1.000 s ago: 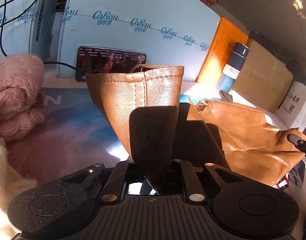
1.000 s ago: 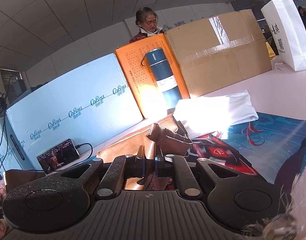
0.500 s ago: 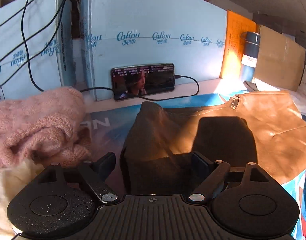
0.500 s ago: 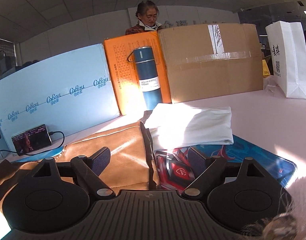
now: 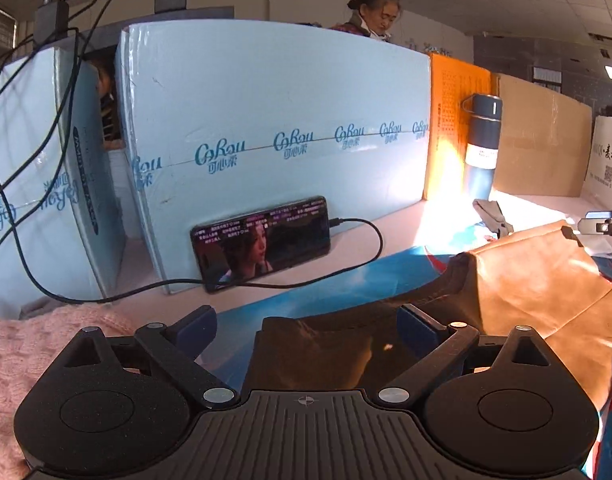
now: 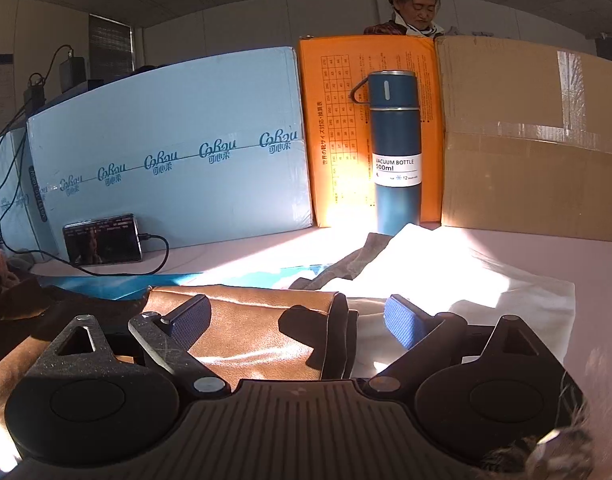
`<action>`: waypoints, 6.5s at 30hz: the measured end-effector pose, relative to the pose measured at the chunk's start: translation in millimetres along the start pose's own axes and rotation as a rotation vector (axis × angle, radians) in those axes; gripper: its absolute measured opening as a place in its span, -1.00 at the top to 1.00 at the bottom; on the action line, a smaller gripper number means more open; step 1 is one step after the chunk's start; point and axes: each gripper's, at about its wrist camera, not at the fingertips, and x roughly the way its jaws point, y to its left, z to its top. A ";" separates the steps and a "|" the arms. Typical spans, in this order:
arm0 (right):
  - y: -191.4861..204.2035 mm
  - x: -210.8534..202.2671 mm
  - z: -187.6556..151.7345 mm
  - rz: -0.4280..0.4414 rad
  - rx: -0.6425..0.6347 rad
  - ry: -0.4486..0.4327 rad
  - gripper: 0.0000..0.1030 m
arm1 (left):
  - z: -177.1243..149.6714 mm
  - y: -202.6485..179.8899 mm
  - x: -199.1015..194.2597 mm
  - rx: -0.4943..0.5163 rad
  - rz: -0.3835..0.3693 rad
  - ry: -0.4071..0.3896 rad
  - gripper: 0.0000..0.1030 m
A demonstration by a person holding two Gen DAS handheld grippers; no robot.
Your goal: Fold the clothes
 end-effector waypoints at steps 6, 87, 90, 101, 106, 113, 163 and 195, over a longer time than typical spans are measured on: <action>-12.3 32.7 0.7 0.060 0.008 0.069 -0.89 | 0.9 12.0 53.6 -0.071 -0.140 0.250 -0.91; 77.5 -138.5 16.5 0.114 -0.227 -0.366 0.76 | -41.8 -24.5 -95.3 -0.053 -0.059 -0.345 0.96; 87.4 -183.7 -0.4 0.164 -0.188 -0.418 0.76 | -65.4 -22.9 -125.2 -0.088 -0.104 -0.389 0.96; 107.2 -251.2 -72.4 0.298 -0.060 -0.284 0.61 | -128.0 -14.6 -164.1 -0.096 -0.190 -0.305 0.65; 105.4 -266.1 -81.7 0.290 -0.032 -0.266 0.01 | -130.2 -17.5 -181.5 -0.152 -0.186 -0.389 -0.46; 76.3 -268.6 -85.2 0.348 0.039 -0.309 -0.39 | -118.2 -28.8 -188.8 -0.165 -0.165 -0.450 -0.67; 49.3 -254.6 -183.8 0.065 0.381 -0.027 0.91 | -122.7 -65.9 -128.0 -0.008 -0.131 -0.110 -0.87; 49.3 -181.6 -122.9 -0.050 0.294 -0.114 0.91 | -98.1 -109.7 -75.9 0.047 -0.205 0.076 -0.87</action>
